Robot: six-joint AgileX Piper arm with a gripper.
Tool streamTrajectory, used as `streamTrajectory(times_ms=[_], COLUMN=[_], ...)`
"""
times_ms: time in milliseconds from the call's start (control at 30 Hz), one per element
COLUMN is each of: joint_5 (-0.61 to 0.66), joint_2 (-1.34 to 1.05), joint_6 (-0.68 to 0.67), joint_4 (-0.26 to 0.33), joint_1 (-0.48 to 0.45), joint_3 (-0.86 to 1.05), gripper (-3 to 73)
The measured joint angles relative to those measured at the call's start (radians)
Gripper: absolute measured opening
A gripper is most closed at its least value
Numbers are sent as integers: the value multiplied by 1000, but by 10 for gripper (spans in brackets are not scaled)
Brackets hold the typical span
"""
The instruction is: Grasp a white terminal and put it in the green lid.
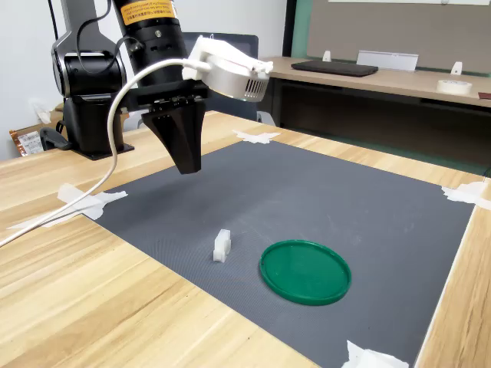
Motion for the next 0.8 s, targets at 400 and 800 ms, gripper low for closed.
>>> streamTrajectory(times_ms=[400, 800], joint_5=[-115, 173], joint_2=[28, 155], joint_6=[-3, -117], joint_4=[-46, -45], joint_1=[0, 0], joint_3=[-118, -239], gripper=[150, 266])
